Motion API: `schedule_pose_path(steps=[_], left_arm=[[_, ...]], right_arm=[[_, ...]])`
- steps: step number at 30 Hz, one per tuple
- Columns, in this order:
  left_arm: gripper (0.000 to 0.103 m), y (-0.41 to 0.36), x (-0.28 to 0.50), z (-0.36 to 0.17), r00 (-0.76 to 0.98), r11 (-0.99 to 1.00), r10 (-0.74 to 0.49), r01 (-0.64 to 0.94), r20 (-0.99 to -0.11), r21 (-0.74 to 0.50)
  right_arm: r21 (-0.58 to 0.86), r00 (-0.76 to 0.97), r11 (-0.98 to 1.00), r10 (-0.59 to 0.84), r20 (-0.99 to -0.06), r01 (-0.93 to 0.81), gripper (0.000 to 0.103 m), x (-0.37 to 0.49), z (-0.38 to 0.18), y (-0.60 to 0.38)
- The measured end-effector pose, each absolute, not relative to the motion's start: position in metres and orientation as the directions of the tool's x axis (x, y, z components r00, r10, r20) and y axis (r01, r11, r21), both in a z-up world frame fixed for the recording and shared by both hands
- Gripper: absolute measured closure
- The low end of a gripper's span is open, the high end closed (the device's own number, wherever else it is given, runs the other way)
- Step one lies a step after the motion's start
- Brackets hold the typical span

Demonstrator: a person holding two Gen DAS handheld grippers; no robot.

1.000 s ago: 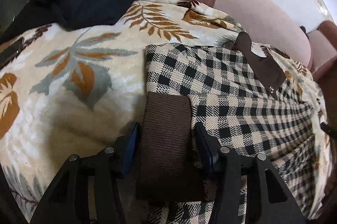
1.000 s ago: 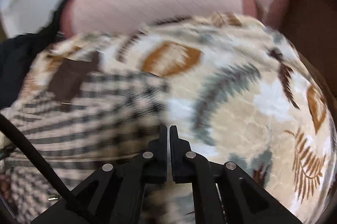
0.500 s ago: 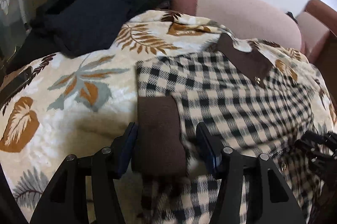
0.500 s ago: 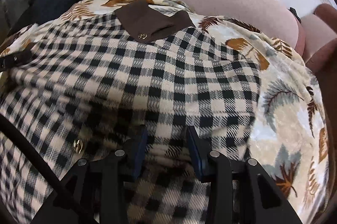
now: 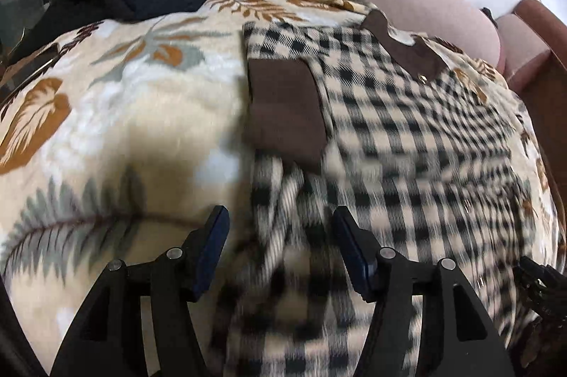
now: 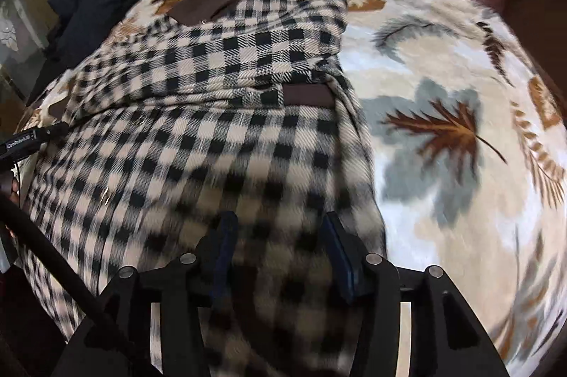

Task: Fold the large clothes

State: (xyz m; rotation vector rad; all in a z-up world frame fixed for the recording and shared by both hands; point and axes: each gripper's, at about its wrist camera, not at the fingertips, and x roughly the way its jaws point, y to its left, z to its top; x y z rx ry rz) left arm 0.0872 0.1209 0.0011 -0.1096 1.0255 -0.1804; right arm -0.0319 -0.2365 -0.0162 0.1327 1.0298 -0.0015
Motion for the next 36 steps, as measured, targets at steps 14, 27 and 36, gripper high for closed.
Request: schedule_pose_path(steps=[14,27,36], left_arm=[[0.07,0.2,-0.027,0.002,0.542,0.9,-0.348,-0.035,-0.765,-0.434],[0.062,0.183,-0.06,-0.016,0.453,0.784,-0.581,0.089,-0.676,-0.615],[0.067,0.186,-0.093,-0.027,0.43,0.726,-0.642,0.075,-0.635,-0.683]], right_arm=[[0.2,0.654,0.969,0.058,-0.754,0.145,0.04,-0.115,0.015,-0.261],[0.742,0.628,0.632,0.488,-0.606,0.225,0.039,-0.132,-0.05,-0.335],[0.894,0.589,0.419,0.687,-0.426,0.157,0.04,-0.164,-0.082,-0.327]])
